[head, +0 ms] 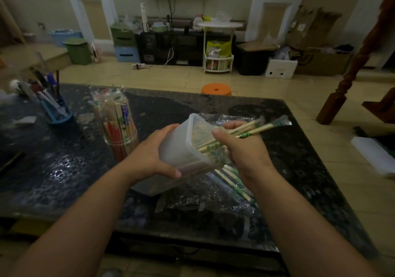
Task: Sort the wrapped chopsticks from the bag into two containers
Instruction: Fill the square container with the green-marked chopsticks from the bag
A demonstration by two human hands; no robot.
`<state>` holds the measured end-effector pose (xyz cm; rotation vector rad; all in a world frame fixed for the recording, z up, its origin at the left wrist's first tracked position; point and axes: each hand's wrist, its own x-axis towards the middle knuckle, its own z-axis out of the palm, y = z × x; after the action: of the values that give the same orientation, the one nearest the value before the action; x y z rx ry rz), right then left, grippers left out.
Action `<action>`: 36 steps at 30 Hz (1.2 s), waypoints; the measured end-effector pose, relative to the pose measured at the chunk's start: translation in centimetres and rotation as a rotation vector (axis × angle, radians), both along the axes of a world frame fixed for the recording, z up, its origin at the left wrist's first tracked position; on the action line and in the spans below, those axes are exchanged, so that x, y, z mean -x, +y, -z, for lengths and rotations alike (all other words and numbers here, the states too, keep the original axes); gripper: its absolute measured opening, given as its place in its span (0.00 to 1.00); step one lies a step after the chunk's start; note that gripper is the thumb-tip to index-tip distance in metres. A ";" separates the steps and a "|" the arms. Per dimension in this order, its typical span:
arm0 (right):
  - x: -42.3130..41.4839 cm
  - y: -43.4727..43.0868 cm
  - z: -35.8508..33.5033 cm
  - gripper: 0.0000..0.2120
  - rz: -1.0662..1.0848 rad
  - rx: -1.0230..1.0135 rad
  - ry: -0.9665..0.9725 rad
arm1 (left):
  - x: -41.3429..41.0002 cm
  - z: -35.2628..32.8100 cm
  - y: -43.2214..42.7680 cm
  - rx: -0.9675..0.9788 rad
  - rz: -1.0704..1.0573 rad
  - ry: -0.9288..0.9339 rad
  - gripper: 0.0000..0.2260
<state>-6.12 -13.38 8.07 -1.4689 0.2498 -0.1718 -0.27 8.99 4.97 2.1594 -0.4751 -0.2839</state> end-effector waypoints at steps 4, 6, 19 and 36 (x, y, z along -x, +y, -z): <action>-0.1 -0.4 -0.6 0.05 0.099 -0.042 -0.092 | 0.0 0.1 0.1 0.014 -0.029 0.024 0.54; -0.1 -0.4 -0.4 0.04 0.107 0.061 -0.108 | -0.1 0.1 0.1 0.015 -0.027 0.024 0.54; 0.1 -0.2 0.2 0.04 0.055 0.346 -0.091 | 0.1 -0.2 -0.1 0.014 -0.034 0.021 0.55; 0.2 -1.3 2.6 0.12 -0.712 0.842 0.436 | 0.0 -0.2 -0.1 0.084 -0.107 0.004 0.49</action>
<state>-6.34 -14.71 5.47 -2.3323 -0.0274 0.7081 -0.32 8.90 5.14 2.0932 -0.3618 -0.2058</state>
